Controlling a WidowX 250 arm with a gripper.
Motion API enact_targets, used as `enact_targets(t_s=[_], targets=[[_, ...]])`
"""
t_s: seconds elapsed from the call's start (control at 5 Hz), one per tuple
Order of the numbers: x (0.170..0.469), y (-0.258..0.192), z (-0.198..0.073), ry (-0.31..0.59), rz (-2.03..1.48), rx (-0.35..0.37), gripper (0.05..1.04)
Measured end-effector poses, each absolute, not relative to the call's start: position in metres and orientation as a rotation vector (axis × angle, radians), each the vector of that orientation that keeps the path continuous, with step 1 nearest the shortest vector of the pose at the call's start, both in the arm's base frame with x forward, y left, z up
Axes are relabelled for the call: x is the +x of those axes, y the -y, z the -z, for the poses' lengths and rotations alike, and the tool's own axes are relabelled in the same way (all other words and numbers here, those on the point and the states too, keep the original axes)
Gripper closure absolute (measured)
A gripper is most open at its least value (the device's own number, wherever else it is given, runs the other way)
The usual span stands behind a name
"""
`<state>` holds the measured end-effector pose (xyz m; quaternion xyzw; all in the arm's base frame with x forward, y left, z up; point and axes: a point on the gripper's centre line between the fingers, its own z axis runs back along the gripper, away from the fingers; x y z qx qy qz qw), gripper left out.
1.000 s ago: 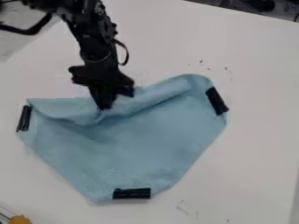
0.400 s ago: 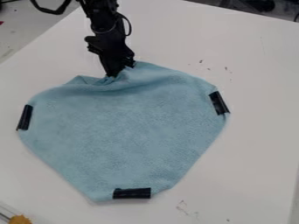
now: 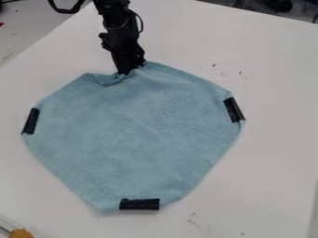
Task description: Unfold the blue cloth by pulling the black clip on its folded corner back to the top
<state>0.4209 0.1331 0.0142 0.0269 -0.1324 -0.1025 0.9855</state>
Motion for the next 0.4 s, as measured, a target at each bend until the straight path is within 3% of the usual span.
enact_targets(t_s=[0.2,0.4], targets=[[0.4323,-0.1360,-0.0155,0.286,0.248,0.063,0.840],[0.4408,-0.1379,-0.0165,0.294,0.280,0.065,0.570]])
